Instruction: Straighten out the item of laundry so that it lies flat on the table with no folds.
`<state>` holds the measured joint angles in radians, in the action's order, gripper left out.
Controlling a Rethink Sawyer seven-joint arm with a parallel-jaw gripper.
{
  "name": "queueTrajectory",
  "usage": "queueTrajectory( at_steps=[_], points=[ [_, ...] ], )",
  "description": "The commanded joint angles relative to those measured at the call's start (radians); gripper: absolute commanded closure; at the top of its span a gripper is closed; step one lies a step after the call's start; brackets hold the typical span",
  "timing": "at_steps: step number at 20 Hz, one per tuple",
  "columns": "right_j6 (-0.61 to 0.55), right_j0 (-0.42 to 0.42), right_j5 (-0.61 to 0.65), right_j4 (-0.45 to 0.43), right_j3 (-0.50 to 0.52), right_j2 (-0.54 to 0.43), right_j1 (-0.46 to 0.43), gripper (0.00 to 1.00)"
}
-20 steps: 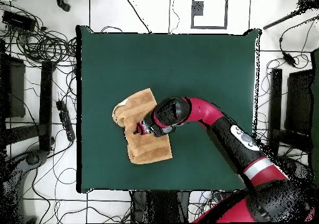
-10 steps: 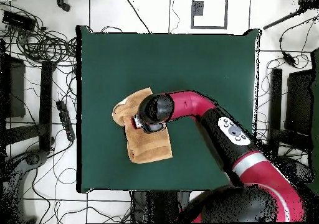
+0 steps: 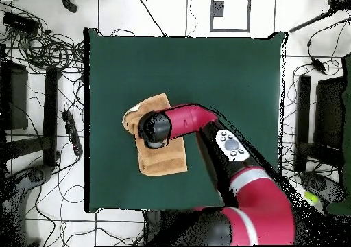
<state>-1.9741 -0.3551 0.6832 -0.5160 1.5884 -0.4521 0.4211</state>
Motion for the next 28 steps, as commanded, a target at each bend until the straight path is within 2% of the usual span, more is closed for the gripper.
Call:
queueTrajectory(
  at_steps=[1, 5, 15, 20, 28],
  points=[
    [-0.291, 0.132, -0.153, -0.052, -0.077, 0.190, -0.101, 0.00],
    [-0.195, 0.107, -0.172, -0.064, -0.102, 0.205, -0.130, 0.00],
    [0.069, -0.044, -0.120, -0.103, -0.105, 0.134, -0.155, 0.00],
    [0.226, -0.158, -0.111, -0.163, -0.103, 0.078, -0.183, 0.00],
    [0.383, -0.252, -0.050, -0.257, -0.124, 0.024, -0.198, 0.00]
  ],
)
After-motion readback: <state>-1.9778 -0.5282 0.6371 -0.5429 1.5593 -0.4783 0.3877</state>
